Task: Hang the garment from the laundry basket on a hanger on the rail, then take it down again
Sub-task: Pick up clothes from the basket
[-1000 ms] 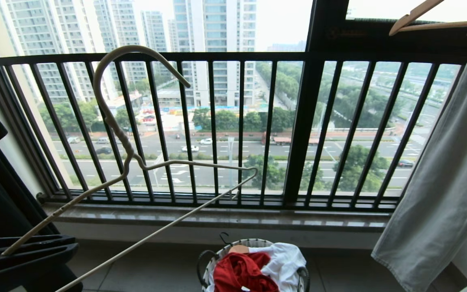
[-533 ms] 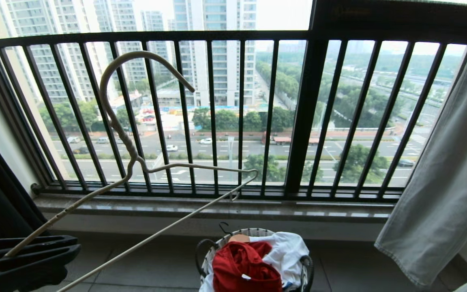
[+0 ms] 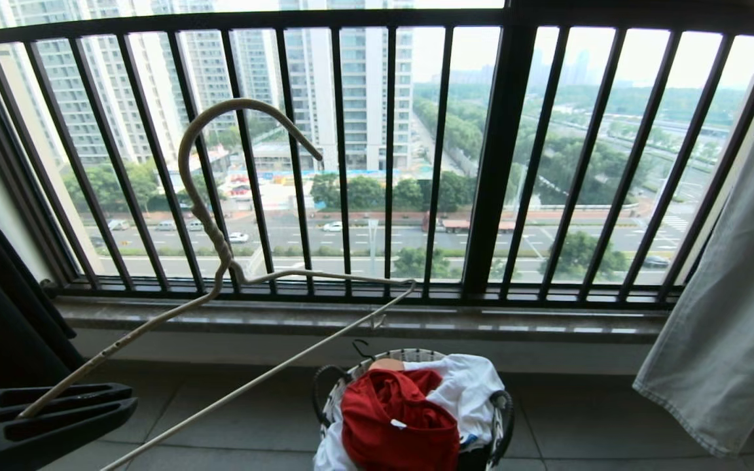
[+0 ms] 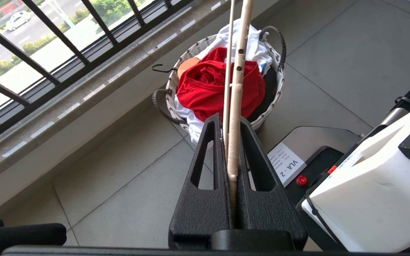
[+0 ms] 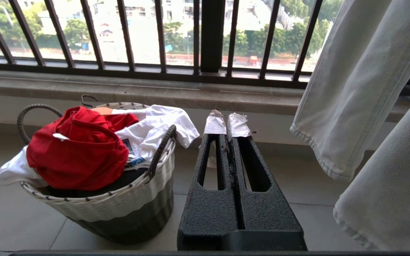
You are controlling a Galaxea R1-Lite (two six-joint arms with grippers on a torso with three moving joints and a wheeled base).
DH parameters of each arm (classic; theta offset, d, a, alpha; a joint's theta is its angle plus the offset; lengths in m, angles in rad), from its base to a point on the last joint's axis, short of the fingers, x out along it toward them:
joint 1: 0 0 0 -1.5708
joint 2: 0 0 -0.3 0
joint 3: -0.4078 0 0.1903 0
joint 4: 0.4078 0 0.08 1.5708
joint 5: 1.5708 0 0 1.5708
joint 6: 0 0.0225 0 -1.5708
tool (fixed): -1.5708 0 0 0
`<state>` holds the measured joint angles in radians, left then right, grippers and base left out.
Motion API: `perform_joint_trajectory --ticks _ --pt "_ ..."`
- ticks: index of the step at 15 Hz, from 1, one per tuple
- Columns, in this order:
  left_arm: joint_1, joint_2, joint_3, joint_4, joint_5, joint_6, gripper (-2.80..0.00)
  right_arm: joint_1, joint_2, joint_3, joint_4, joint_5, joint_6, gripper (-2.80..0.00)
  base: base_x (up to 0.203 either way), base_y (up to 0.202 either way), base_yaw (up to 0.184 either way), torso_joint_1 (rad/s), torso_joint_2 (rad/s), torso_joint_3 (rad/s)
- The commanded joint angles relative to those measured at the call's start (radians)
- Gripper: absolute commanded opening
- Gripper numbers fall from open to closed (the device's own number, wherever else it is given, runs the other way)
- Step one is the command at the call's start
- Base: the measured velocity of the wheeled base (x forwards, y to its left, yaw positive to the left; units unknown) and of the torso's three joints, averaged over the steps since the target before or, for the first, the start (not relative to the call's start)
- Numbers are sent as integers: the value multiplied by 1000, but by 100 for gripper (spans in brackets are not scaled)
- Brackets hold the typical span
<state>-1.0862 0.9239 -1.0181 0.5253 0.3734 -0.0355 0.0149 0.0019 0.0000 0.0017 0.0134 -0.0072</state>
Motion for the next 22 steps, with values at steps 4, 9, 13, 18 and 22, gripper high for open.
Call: perform_joint_trajectory --ticks 4,9,13,18,22 --pt "0 10 4 2 3 0 -280 0 0 0 0 0 0 -280 0 0 0 -2 60 53" --pt "0 15 11 2 4 -1 -280 0 0 0 0 0 1 -280 0 0 0 0 0 0" --pt "2 0 6 1 4 2 -280 0 0 0 0 0 1 -280 0 0 0 0 0 0" --pt "2 6 21 -39 4 4 -280 0 0 0 0 0 1 -280 0 0 0 0 0 0" --pt "2 8 64 -130 4 40 -280 0 0 0 0 0 1 -280 0 0 0 0 0 0"
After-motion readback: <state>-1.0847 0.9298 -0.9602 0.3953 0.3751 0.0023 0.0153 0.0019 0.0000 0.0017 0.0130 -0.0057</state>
